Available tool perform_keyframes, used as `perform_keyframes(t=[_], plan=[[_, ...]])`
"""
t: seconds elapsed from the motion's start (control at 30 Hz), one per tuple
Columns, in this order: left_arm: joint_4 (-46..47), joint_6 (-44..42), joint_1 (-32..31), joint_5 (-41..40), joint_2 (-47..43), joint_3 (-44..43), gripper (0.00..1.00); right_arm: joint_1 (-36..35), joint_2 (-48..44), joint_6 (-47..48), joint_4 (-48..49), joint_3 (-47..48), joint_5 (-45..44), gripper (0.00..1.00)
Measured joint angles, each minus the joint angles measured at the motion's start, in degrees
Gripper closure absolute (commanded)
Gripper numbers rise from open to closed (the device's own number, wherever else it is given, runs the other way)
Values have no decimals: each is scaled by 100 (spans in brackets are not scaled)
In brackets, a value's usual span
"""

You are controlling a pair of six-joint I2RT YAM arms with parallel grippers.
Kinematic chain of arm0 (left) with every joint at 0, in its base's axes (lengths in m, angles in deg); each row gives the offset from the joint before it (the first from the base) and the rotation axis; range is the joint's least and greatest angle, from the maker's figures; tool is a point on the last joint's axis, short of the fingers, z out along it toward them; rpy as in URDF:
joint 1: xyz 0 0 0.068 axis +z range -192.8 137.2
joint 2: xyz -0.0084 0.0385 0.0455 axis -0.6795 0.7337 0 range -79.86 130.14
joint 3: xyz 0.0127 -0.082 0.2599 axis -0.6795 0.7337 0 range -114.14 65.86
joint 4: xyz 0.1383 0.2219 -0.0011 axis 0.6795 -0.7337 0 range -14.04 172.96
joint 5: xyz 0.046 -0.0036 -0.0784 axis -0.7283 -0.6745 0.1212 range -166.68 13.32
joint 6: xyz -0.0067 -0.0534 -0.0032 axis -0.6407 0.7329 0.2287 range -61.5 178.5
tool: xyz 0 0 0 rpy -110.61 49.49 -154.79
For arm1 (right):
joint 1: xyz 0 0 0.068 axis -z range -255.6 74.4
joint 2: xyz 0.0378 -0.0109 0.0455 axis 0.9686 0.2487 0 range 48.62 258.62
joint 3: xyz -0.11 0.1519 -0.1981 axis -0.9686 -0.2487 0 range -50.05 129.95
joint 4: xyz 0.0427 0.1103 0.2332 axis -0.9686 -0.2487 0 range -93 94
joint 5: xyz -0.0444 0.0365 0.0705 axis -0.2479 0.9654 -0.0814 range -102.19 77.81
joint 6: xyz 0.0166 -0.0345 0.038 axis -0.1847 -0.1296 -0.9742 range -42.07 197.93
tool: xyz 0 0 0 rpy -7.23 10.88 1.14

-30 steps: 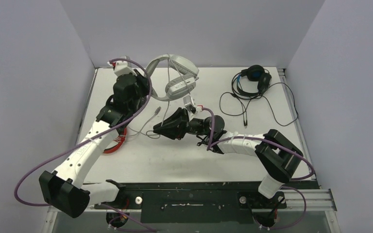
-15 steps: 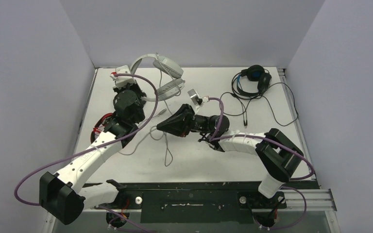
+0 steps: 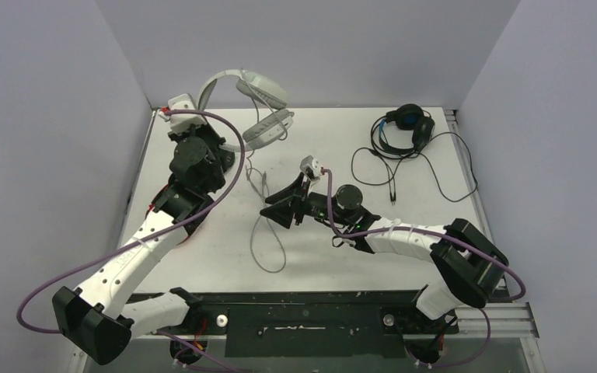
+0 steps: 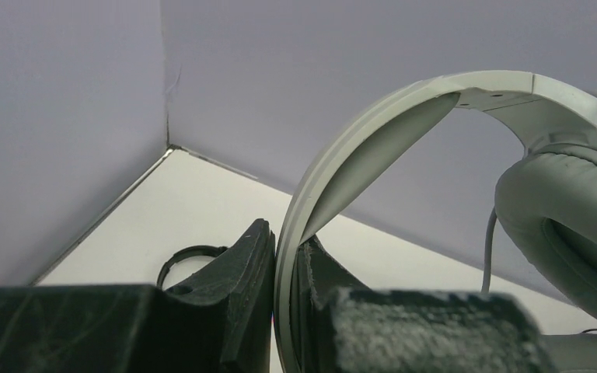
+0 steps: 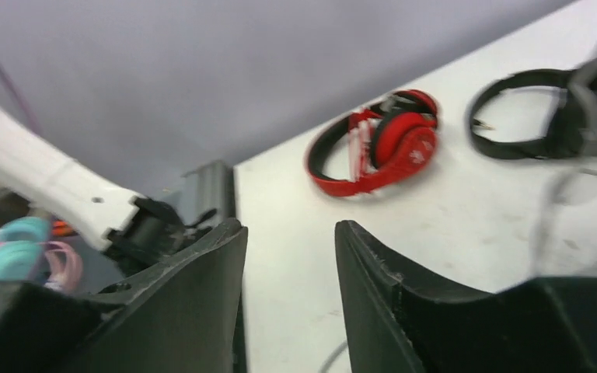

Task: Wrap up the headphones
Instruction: Wrap the headphones cable around the headphones, then untie the headphones cable from the headphones.

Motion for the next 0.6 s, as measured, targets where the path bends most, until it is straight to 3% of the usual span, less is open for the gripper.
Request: perform_keyframes(t=[0.13, 0.2, 0.37, 0.6], plan=[[-415, 225, -2, 129, 0, -682, 100, -28, -203, 599, -612, -129, -922, 27], [-540, 319, -4, 203, 0, -986, 100, -114, -205, 756, -1014, -85, -1633, 24], [-745, 479, -28, 356, 7, -1661, 100, -553, -44, 1067, -2017, 210, -3178, 27], [-914, 570, -31, 529, 208, -2184, 100, -763, 404, 1578, -2063, 203, -3687, 30]])
